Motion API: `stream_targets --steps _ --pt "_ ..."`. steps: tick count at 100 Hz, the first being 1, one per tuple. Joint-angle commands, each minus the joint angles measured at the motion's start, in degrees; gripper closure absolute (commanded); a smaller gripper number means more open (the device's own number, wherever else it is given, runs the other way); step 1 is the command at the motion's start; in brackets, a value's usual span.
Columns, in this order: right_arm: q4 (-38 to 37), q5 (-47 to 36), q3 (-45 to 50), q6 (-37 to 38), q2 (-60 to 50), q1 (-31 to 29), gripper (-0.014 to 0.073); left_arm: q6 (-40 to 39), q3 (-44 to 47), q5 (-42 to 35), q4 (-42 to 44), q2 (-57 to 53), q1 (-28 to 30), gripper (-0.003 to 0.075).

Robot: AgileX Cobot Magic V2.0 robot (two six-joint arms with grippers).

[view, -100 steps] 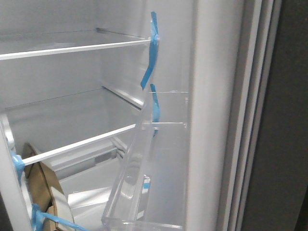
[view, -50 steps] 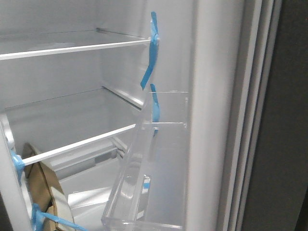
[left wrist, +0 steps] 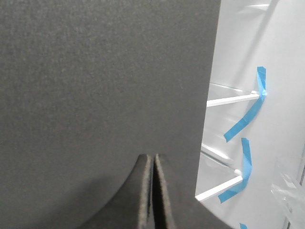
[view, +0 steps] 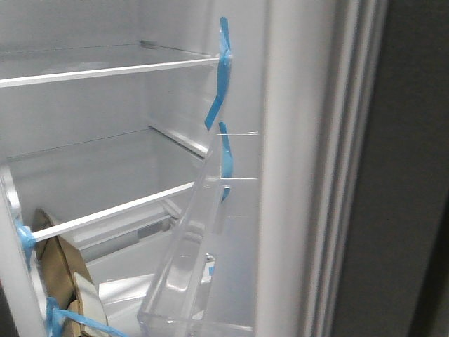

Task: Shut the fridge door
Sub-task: 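Push the door fully shut against the fridge body with both grippers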

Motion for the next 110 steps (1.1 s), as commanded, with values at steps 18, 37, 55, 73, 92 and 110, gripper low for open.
stream_targets --steps 18,37,55,73,92,110 --pt "0.02 -5.68 -6.01 0.17 6.89 2.49 0.067 -0.2 1.6 -4.4 -0.09 1.09 -0.09 0.0741" --pt "0.02 -5.77 -11.1 0.17 14.18 3.67 0.067 -0.2 1.6 -4.4 -0.09 1.09 -0.09 0.0741" --pt "0.02 -5.9 -17.67 0.17 22.16 3.79 0.067 -0.2 1.6 -4.4 -0.09 1.09 -0.09 0.0741" --pt "0.02 -7.38 -25.0 0.17 31.65 3.87 0.067 -0.2 1.6 -4.4 -0.09 1.09 -0.09 0.0741" --pt "0.02 -10.49 -32.09 0.17 41.23 3.87 0.067 -0.2 1.6 -4.4 -0.09 1.09 -0.09 0.0741" --pt "0.02 -14.12 -38.17 0.17 50.46 3.87 0.067 -0.2 1.6 -4.4 -0.09 1.09 -0.09 0.0741"
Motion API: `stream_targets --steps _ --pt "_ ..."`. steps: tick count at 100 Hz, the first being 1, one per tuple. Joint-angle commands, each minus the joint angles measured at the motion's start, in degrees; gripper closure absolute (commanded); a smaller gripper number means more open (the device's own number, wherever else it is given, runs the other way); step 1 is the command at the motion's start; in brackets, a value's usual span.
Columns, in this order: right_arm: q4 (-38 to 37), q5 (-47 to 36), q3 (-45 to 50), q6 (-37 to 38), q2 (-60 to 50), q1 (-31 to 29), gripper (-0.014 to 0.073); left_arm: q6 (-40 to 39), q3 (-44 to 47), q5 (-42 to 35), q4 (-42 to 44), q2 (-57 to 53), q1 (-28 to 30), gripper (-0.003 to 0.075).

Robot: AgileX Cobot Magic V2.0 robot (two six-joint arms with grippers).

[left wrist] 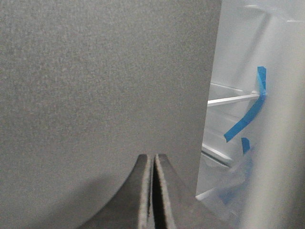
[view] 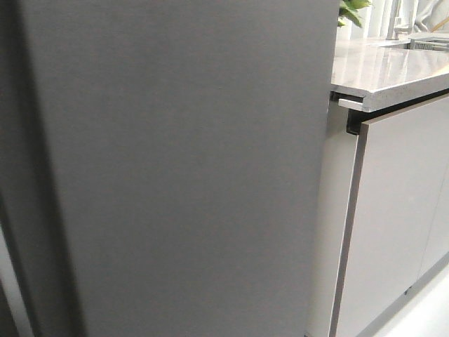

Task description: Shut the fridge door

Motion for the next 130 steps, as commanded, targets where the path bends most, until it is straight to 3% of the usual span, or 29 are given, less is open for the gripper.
stream_targets --steps 1,34,67,80,101,130 --pt "-0.08 -7.46 -4.68 0.17 2.88 0.14 0.067 -0.2 1.6 -4.4 -0.09 1.09 -0.09 0.0741" --pt "-0.08 -16.54 -9.21 0.17 13.92 0.03 0.067 -0.2 1.6 -4.4 -0.09 1.09 -0.09 0.0741" --pt "-0.08 -15.97 -9.24 -0.71 14.27 -2.95 0.067 -0.2 1.6 -4.4 -0.09 1.09 -0.09 0.0741" --pt "-0.08 -13.33 -8.55 -4.95 10.54 -4.77 0.067 -0.2 1.6 -4.4 -0.09 1.09 -0.09 0.0741" --pt "-0.08 -13.26 -0.04 -7.98 -1.31 -10.14 0.067 -0.2 1.6 -4.4 -0.09 1.09 -0.09 0.0741" --pt "-0.08 -13.95 24.29 -7.98 -23.34 -23.47 0.067 -0.2 1.6 -4.4 -0.09 1.09 -0.09 0.0741"
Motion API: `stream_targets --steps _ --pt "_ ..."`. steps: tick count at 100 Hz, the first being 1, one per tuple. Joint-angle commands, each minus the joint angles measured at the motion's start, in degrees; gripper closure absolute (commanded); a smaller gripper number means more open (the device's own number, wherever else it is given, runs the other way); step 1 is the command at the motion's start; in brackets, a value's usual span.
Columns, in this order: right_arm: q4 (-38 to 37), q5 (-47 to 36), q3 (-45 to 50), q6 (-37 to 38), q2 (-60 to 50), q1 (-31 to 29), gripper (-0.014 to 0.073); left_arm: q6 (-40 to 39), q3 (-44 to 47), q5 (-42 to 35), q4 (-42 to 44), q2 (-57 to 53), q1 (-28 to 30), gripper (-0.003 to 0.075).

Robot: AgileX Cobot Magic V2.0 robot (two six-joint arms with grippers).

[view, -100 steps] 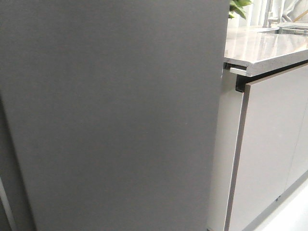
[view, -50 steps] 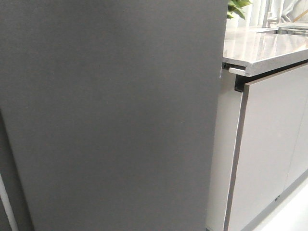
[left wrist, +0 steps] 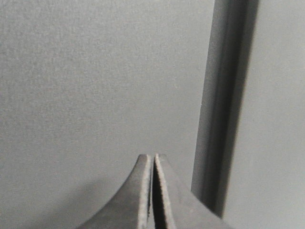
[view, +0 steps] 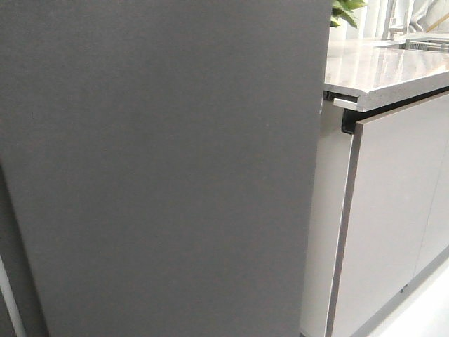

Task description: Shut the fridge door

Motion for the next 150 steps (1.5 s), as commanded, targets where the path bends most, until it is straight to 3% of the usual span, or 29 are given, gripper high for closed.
stream_targets --steps 1,40,72,95,114,150 --pt "-0.17 -4.92 6.37 -0.75 -8.13 -4.35 0.067 -0.2 1.6 -4.4 -0.09 1.09 -0.09 0.0741" --pt "-0.17 -7.65 37.73 -0.75 -36.21 -19.3 0.067 -0.2 1.6 -4.4 -0.09 1.09 -0.09 0.0741" --pt "-0.17 -7.65 56.39 -0.75 -53.47 -24.13 0.067 -0.2 1.6 -4.4 -0.09 1.09 -0.09 0.0741" --pt "-0.17 -8.1 62.57 -0.75 -58.62 -24.79 0.067 -0.2 1.6 -4.4 -0.09 1.09 -0.09 0.0741" --pt "-0.17 -14.58 68.15 -0.75 -60.61 -24.79 0.067 -0.2 1.6 -4.4 -0.09 1.09 -0.09 0.0741" --pt "-0.17 -12.21 67.97 -0.75 -63.7 -24.79 0.067 -0.2 1.6 -4.4 -0.09 1.09 -0.09 0.0741"
